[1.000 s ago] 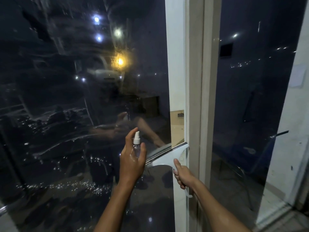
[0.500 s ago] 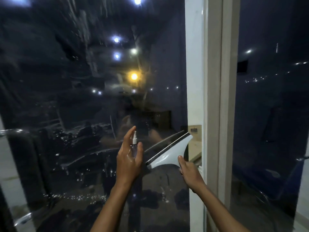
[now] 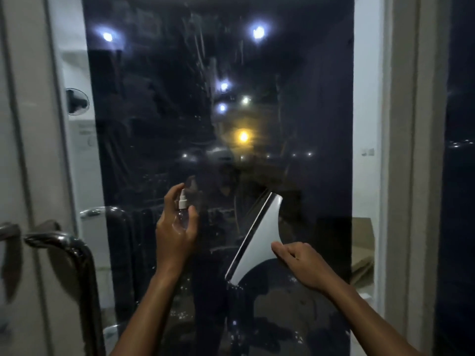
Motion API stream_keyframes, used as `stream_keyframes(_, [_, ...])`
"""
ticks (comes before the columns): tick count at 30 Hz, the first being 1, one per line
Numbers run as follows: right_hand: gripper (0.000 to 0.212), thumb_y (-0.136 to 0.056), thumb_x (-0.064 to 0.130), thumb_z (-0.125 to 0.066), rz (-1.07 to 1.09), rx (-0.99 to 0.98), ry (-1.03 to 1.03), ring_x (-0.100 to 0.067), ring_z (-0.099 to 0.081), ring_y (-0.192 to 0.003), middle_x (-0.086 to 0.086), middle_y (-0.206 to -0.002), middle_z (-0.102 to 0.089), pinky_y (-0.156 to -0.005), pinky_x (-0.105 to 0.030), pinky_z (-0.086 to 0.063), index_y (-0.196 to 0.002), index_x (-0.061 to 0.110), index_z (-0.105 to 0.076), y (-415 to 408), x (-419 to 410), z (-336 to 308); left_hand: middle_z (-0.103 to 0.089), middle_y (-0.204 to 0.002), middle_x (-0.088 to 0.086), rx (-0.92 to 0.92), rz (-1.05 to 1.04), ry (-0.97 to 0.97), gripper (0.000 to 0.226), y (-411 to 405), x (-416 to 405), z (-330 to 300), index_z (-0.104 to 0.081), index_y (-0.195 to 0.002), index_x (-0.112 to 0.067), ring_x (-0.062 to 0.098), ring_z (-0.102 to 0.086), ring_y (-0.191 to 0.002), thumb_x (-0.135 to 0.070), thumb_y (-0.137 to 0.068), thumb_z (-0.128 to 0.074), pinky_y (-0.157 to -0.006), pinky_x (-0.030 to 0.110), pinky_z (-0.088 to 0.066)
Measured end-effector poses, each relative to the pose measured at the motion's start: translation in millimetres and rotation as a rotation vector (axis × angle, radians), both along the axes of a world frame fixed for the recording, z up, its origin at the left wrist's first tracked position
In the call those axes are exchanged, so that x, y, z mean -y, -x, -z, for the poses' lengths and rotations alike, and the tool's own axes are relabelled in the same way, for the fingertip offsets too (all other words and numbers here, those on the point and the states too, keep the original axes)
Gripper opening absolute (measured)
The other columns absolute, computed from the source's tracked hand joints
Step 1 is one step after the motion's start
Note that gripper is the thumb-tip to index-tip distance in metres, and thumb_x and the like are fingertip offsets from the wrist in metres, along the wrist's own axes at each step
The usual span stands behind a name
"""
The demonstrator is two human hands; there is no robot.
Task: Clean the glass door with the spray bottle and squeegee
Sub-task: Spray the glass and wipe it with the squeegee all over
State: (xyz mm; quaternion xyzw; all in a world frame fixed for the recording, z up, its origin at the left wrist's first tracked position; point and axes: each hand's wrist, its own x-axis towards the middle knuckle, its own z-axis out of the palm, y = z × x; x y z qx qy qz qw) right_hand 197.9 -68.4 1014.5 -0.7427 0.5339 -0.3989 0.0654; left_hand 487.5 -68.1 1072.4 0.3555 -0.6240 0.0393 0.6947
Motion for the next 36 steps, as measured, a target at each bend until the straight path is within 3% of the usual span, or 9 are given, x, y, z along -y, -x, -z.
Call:
stream_keyframes(3, [0.08, -0.083, 0.09, -0.027, -0.016, 0.006, -0.012, -0.011, -0.051, -0.053, 0.003, -0.056, -0.053, -0.063, -0.044, -0.046, -0.061, 0.015, -0.046, -11, 4, -2, -0.064, -0.103, -0.008, 0.006, -0.062, 0.021, 0.05, -20, 4, -12, -0.041, -0.141, -0.039, -0.005, -0.064, -0.08, -0.017, -0.099, -0.058, -0.064, 0.004, -0.044])
stream_keyframes(6, [0.077, -0.081, 0.091, -0.027, -0.026, 0.014, -0.004, -0.006, -0.044, -0.052, 0.007, -0.053, -0.044, -0.059, -0.038, -0.04, -0.058, 0.02, -0.041, -23, 8, -7, -0.066, -0.099, -0.006, 0.011, -0.067, 0.007, 0.048, -35, 5, -11, -0.041, -0.14, -0.036, -0.002, -0.065, -0.079, -0.016, -0.099, -0.057, -0.063, 0.006, -0.045])
stream_keyframes(10, [0.075, -0.081, 0.091, -0.03, -0.04, 0.049, 0.02, -0.006, -0.041, -0.052, 0.007, -0.054, -0.04, -0.058, -0.036, -0.036, -0.057, 0.02, -0.037, -36, 12, -12, -0.066, -0.1, -0.004, 0.005, -0.059, 0.032, 0.046, -46, 5, -16, -0.041, -0.14, -0.035, 0.003, -0.065, -0.079, -0.016, -0.1, -0.056, -0.064, 0.02, -0.05])
stream_keyframes(18, [0.074, -0.081, 0.091, -0.031, -0.1, 0.074, 0.055, -0.006, -0.036, -0.052, 0.008, -0.053, -0.035, -0.057, -0.035, -0.031, -0.056, 0.022, -0.032, -62, 19, -31, -0.066, -0.117, 0.006, -0.012, -0.099, 0.145, 0.049, -66, 15, -96, -0.038, -0.145, -0.04, 0.016, -0.063, -0.085, -0.024, -0.101, -0.053, -0.065, 0.018, -0.044])
stream_keyframes(22, [0.073, -0.083, 0.089, -0.034, -0.145, 0.111, 0.056, -0.008, -0.04, -0.051, 0.007, -0.052, -0.04, -0.057, -0.033, -0.035, -0.054, 0.022, -0.037, -76, 23, -57, -0.063, -0.105, -0.005, -0.023, -0.103, 0.213, 0.047, -71, 20, -134, -0.041, -0.142, -0.04, -0.006, -0.06, -0.082, -0.027, -0.099, -0.053, -0.062, 0.006, -0.04])
stream_keyframes(25, [0.072, -0.086, 0.082, -0.036, -0.174, 0.14, 0.083, -0.011, -0.046, -0.052, 0.006, -0.053, -0.046, -0.058, -0.034, -0.039, -0.053, 0.019, -0.042, -89, 22, -92, -0.059, -0.09, -0.007, -0.011, -0.077, 0.236, 0.044, -72, 23, -149, -0.042, -0.14, -0.037, -0.008, -0.059, -0.077, -0.029, -0.098, -0.052, -0.059, 0.004, -0.04])
stream_keyframes(29, [0.06, -0.091, 0.068, -0.036, -0.149, 0.203, 0.257, -0.005, -0.042, -0.05, 0.01, -0.049, -0.042, -0.058, -0.032, -0.036, -0.052, 0.023, -0.039, -112, 19, -156, -0.067, -0.104, 0.003, 0.013, -0.083, 0.239, 0.045, -74, 32, -168, -0.04, -0.141, -0.041, 0.001, -0.06, -0.074, -0.029, -0.099, -0.052, -0.06, 0.01, -0.04])
stream_keyframes(33, [0.06, -0.102, 0.056, -0.034, -0.091, 0.326, 0.373, -0.002, -0.047, -0.05, 0.011, -0.049, -0.051, -0.06, -0.03, -0.039, -0.055, 0.02, -0.045, -135, 26, -218, -0.067, -0.122, 0.007, 0.041, -0.085, 0.258, 0.047, -74, 39, -202, -0.039, -0.142, -0.042, 0.017, -0.065, -0.089, -0.027, -0.099, -0.054, -0.066, 0.023, -0.049])
stream_keyframes(36, [0.058, -0.105, 0.053, -0.033, -0.086, 0.477, 0.374, -0.012, -0.053, -0.057, 0.008, -0.058, -0.056, -0.065, -0.034, -0.046, -0.061, 0.02, -0.051, -148, 33, -253, -0.067, -0.115, 0.008, 0.033, -0.097, 0.277, 0.046, -78, 41, -231, -0.039, -0.141, -0.041, 0.021, -0.066, -0.087, -0.028, -0.099, -0.053, -0.072, 0.037, -0.056])
